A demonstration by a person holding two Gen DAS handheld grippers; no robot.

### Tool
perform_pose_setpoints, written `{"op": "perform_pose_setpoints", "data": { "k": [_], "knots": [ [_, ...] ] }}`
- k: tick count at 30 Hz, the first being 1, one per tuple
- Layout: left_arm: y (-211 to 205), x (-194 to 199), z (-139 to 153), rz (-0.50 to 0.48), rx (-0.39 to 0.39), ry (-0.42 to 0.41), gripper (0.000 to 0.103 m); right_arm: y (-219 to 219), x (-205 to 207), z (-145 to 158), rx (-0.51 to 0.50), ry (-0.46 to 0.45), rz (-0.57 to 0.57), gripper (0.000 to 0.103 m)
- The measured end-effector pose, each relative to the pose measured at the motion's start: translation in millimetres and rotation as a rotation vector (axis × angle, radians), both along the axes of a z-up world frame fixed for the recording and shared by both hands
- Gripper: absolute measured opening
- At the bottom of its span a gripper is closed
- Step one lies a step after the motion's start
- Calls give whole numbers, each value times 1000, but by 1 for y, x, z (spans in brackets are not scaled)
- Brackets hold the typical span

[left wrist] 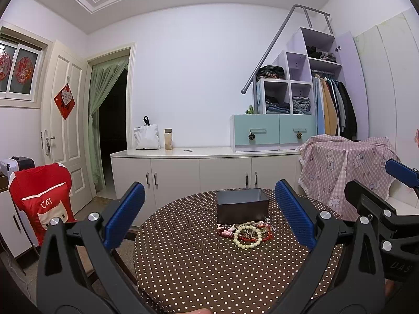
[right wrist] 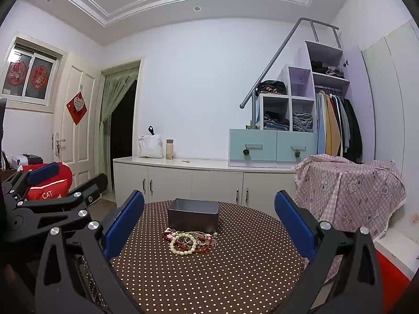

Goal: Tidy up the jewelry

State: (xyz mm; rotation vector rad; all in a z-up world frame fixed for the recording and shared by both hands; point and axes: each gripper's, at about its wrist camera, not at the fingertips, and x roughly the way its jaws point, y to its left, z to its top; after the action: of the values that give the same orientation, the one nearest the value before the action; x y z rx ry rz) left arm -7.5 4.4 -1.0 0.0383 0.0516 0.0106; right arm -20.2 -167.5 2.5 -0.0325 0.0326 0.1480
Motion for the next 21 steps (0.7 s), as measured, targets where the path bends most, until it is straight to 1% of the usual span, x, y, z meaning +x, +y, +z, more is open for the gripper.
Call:
{"op": "perform_pose_setpoints", "data": {
  "k": [21],
  "knots": [
    [-1, 3, -2, 4, -1, 7, 97, -2, 3, -2, 2, 8, 3, 96]
  ]
}}
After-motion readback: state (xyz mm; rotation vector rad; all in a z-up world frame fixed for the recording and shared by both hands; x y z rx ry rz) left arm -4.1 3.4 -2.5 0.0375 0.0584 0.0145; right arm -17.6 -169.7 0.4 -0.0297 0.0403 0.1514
